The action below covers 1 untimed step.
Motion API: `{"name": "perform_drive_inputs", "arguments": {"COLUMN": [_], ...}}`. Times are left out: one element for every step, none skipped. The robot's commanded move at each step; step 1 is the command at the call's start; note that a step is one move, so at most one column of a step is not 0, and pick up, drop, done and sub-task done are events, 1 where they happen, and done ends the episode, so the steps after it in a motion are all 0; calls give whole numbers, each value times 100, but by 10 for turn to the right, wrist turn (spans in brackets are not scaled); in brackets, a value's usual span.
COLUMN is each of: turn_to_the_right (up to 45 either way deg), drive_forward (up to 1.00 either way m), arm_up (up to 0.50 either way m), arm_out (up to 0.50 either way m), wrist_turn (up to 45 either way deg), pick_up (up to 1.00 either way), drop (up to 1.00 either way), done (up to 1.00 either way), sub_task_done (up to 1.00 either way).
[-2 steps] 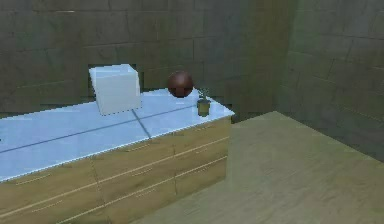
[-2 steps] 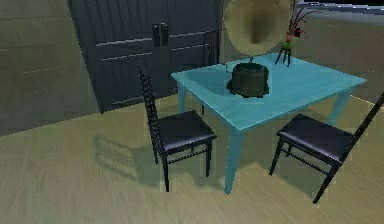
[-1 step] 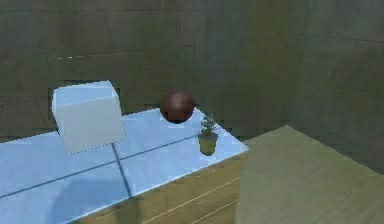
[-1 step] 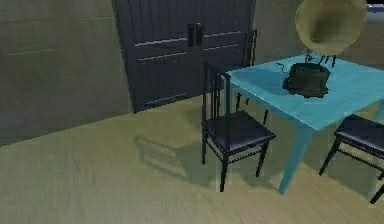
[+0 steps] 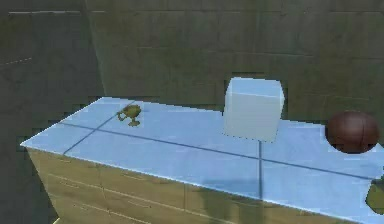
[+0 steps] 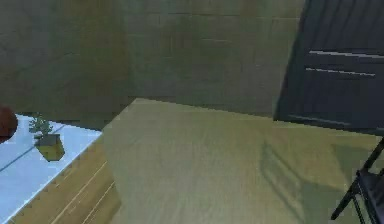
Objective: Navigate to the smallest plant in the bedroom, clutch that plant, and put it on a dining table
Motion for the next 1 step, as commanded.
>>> {"name": "perform_drive_inputs", "arguments": {"turn_to_the_right": [-360], "drive_forward": [0], "arm_up": [0], "arm_out": [0], "wrist_turn": [0], "pick_up": [0], "drop": [0], "done": [0], "sub_task_done": [0]}}
